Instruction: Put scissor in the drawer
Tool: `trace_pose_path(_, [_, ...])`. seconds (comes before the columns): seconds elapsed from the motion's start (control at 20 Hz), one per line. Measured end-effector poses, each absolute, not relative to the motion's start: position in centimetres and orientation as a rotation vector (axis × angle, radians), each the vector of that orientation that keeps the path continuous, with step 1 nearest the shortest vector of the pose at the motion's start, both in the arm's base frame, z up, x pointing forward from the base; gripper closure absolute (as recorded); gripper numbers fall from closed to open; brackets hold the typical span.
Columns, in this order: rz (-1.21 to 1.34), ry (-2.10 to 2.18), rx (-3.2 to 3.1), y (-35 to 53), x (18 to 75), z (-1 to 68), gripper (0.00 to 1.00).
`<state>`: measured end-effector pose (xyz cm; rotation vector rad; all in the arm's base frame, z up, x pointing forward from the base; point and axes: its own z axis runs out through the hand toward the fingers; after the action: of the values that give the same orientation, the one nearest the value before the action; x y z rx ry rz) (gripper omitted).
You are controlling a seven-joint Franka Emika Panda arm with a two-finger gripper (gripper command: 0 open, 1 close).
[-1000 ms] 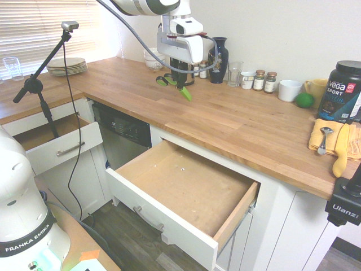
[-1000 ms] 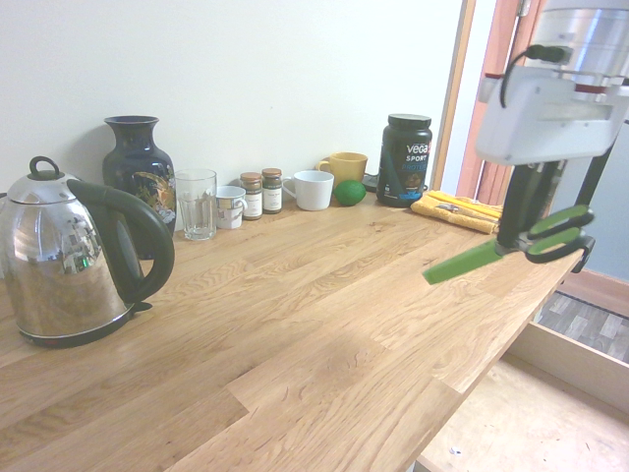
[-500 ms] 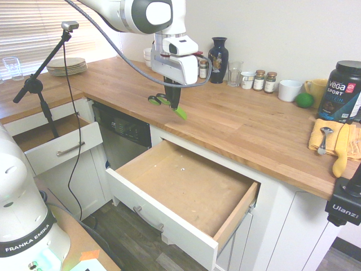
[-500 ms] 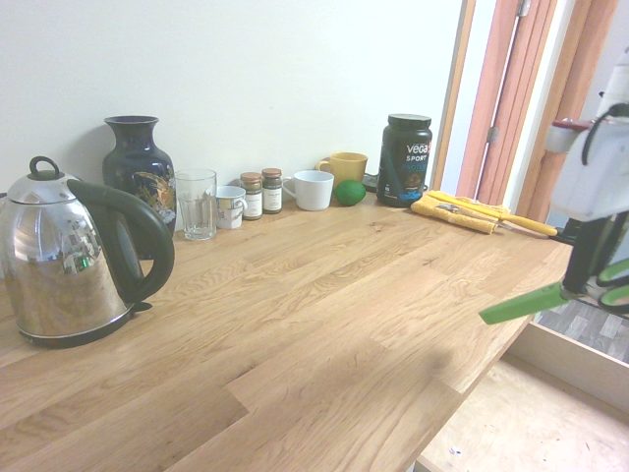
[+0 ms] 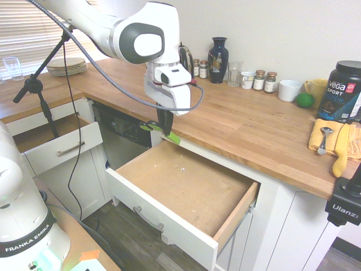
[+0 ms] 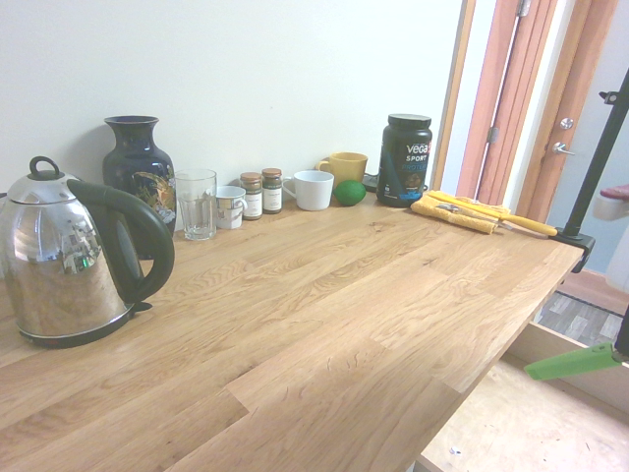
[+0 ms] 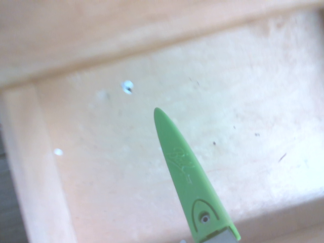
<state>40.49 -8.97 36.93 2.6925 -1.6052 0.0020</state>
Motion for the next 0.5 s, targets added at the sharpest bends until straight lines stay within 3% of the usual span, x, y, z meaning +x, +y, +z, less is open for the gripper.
trace_pose_path(0.5, [0.017, -1.564, 2.738, -11.2, 42.1, 24.5, 1.00])
